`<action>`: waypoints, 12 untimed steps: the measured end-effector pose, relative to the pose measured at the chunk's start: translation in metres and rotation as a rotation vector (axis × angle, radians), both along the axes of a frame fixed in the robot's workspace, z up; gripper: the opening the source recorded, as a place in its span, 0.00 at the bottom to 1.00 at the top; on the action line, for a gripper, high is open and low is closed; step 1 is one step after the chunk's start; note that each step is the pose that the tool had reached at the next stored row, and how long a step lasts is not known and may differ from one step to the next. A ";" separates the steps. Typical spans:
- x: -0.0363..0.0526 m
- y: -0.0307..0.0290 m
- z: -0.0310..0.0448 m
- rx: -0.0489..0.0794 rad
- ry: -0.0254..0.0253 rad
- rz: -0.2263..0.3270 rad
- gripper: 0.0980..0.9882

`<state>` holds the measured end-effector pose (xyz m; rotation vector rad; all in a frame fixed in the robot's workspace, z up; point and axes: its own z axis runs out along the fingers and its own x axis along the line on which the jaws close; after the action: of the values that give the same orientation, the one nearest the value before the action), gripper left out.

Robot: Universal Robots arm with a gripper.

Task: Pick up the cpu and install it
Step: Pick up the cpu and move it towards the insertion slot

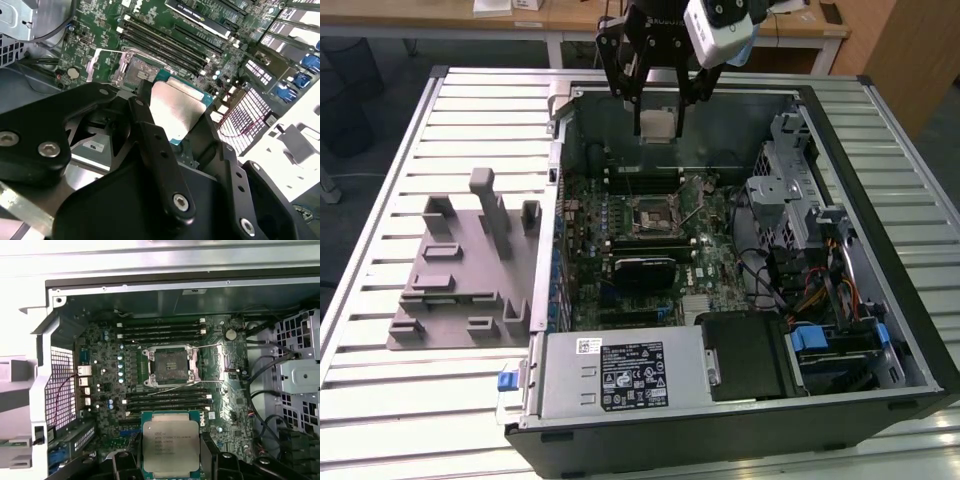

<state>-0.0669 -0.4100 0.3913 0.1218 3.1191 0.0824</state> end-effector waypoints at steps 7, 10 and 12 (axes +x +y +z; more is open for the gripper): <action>0.0008 0.0016 -0.0104 0.000 0.0000 0.000 0.50; 0.0011 0.0024 -0.0149 0.000 0.0000 0.000 0.50; 0.0014 0.0030 -0.0178 0.000 0.0001 0.000 0.50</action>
<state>-0.0655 -0.4070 0.3735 0.1218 3.1191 0.0822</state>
